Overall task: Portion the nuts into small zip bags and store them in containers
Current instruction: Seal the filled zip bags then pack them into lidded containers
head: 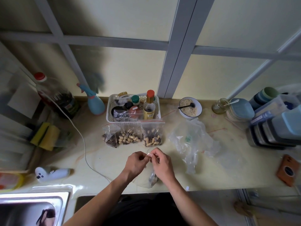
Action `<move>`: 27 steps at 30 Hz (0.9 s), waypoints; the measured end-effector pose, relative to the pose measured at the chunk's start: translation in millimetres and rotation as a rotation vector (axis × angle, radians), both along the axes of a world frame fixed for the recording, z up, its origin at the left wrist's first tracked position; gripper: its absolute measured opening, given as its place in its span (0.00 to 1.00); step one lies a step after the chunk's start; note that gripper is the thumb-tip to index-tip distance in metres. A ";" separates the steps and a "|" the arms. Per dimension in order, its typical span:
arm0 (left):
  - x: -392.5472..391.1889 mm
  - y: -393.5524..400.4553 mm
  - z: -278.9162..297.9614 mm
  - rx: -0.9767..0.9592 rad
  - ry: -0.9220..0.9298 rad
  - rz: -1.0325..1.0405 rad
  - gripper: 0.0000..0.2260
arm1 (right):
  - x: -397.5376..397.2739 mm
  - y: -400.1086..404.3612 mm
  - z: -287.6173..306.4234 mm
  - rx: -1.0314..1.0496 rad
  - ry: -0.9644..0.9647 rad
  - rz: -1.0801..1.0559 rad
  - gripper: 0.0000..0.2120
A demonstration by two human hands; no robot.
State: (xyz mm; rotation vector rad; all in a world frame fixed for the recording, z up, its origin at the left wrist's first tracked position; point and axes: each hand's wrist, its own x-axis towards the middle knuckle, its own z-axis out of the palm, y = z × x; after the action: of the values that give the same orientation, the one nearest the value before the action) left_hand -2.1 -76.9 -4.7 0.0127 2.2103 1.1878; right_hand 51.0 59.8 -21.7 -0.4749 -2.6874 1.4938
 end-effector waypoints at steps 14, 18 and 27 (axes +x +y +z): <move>9.9 -0.7 -3.2 0.058 0.009 0.068 0.08 | 4.6 0.7 -5.2 -0.157 -0.137 -0.074 0.04; 12.7 -2.0 -5.0 0.052 -0.021 0.016 0.08 | 7.7 -3.1 -5.7 -0.125 -0.148 -0.061 0.08; 13.0 -11.2 -10.4 0.090 -0.088 0.039 0.06 | 11.5 -5.8 -13.1 -0.187 -0.195 -0.122 0.06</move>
State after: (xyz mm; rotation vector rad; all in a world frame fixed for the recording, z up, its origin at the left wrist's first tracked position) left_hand 10.9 -88.1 -15.1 -0.0451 2.0886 1.2839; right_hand 62.4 54.0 -34.8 -0.8188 -2.6087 1.7558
